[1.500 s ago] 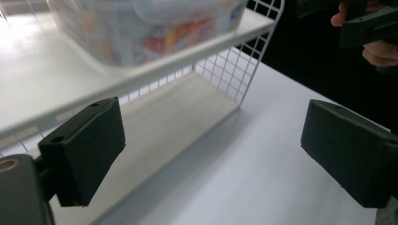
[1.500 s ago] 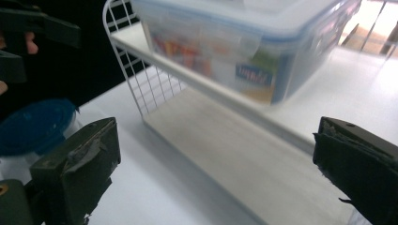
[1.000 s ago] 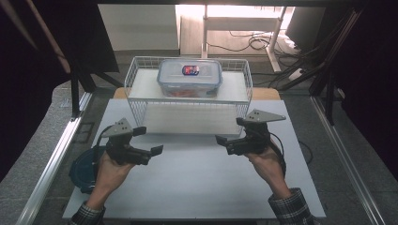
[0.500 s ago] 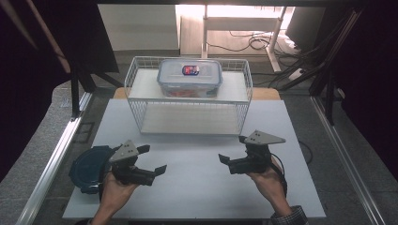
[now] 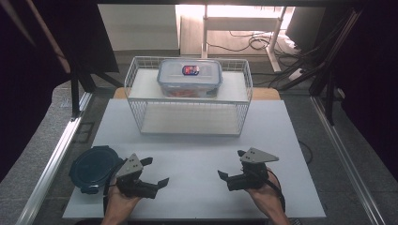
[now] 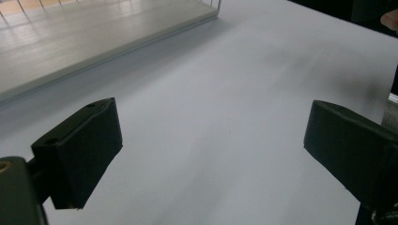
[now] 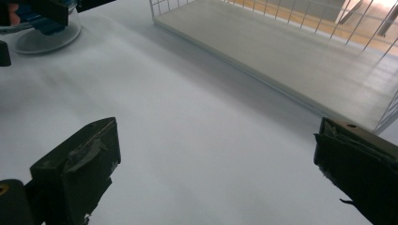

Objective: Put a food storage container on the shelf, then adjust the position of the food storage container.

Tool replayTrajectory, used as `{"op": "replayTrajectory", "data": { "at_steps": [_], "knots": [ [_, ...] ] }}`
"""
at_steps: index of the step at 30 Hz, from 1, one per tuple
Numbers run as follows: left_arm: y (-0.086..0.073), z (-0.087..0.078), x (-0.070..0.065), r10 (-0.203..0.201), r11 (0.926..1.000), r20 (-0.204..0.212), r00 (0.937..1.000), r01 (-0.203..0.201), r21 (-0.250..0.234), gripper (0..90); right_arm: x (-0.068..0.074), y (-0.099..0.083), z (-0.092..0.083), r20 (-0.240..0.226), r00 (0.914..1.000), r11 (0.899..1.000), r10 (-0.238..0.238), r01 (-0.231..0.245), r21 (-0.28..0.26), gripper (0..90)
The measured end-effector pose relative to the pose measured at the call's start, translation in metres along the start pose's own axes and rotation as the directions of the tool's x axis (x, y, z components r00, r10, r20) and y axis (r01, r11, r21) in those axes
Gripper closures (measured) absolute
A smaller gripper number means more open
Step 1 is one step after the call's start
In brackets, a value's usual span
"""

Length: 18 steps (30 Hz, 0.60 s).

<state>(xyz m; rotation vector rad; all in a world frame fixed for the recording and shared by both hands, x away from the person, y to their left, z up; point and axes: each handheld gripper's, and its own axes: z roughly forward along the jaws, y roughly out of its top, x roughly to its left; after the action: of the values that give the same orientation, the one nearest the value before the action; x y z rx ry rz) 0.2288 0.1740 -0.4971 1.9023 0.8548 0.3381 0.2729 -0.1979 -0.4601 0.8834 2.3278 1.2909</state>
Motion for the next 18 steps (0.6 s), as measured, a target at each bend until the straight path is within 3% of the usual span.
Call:
{"op": "replayTrajectory", "data": {
  "at_steps": [5,12,18],
  "knots": [
    [-0.009,0.003,-0.002,0.012,0.9993,-0.017,0.9998,-0.011,0.035,4.7,0.002,-0.014,0.002,0.011,0.9999,1.000,-0.006,0.006,0.019,0.0],
    [-0.012,0.010,-0.004,0.011,0.9956,-0.003,0.9999,-0.011,0.093,6.9,0.001,-0.029,0.007,0.015,0.9999,0.998,0.002,-0.003,0.068,0.0],
    [-0.007,0.006,0.002,-0.044,0.9957,-0.015,0.9989,0.045,0.081,9.1,-0.003,-0.029,0.006,0.023,0.9996,0.998,0.017,-0.018,0.057,0.0]
  ]
}}
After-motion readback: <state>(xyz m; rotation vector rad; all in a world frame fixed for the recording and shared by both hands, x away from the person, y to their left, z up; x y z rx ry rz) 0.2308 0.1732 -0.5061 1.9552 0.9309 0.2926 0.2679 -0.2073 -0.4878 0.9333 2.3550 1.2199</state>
